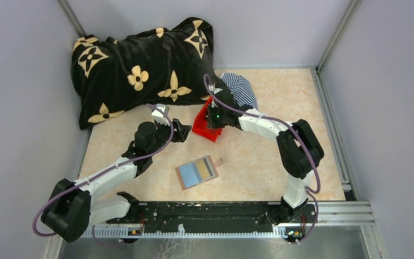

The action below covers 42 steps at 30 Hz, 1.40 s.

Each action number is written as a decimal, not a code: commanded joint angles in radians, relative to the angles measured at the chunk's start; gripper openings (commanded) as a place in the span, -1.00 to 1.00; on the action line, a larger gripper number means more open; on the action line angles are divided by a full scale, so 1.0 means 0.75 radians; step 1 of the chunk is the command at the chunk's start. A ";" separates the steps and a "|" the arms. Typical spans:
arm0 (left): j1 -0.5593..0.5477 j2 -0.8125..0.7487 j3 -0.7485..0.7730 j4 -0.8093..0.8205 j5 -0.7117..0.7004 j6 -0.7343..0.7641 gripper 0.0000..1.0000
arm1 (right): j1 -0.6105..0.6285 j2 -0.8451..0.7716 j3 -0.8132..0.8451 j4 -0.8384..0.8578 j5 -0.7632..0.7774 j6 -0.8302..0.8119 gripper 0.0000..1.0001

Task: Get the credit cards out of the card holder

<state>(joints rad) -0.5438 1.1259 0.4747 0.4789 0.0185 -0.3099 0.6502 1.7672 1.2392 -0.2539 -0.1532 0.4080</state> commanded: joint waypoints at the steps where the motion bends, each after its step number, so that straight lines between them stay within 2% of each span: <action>1: -0.005 -0.006 -0.027 0.041 -0.029 0.001 0.45 | 0.037 0.141 0.201 -0.043 0.162 -0.053 -1.00; 6: -0.005 -0.011 -0.031 0.022 -0.051 0.033 0.45 | 0.043 0.275 0.304 -0.087 0.176 -0.072 -1.00; 10: -0.007 -0.020 -0.041 0.014 -0.076 0.046 0.45 | 0.059 0.270 0.265 -0.084 0.168 -0.081 -1.00; 22: -0.006 0.059 -0.027 0.079 -0.042 0.032 0.45 | 0.062 0.034 -0.072 -0.043 0.167 -0.053 -1.00; 28: -0.005 0.137 -0.004 0.126 0.018 0.013 0.46 | 0.062 -0.043 -0.096 -0.008 0.135 -0.061 -1.00; 31: -0.005 0.148 -0.008 0.147 0.013 0.004 0.47 | 0.063 -0.049 -0.034 -0.036 0.124 -0.076 -1.00; 32: -0.005 0.149 -0.012 0.156 0.014 0.004 0.52 | 0.062 -0.053 -0.010 -0.048 0.124 -0.081 -1.00; 34: -0.005 0.151 -0.010 0.154 0.019 -0.012 0.87 | 0.062 -0.081 0.023 -0.064 0.128 -0.086 -1.00; 37: -0.005 0.153 -0.001 0.119 0.045 -0.062 0.89 | 0.063 -0.166 0.033 -0.063 0.141 -0.088 -0.97; 39: -0.003 0.140 -0.023 0.102 0.036 -0.152 0.91 | 0.065 -0.251 0.014 -0.058 0.153 -0.083 -0.92; 42: -0.001 0.111 -0.096 0.132 0.131 -0.321 0.99 | 0.076 -0.386 -0.073 -0.026 0.167 -0.078 -0.81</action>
<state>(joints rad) -0.5434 1.2373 0.4488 0.5465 0.0402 -0.3916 0.6846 1.6482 1.2037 -0.3229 -0.0452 0.3584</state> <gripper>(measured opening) 0.990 0.071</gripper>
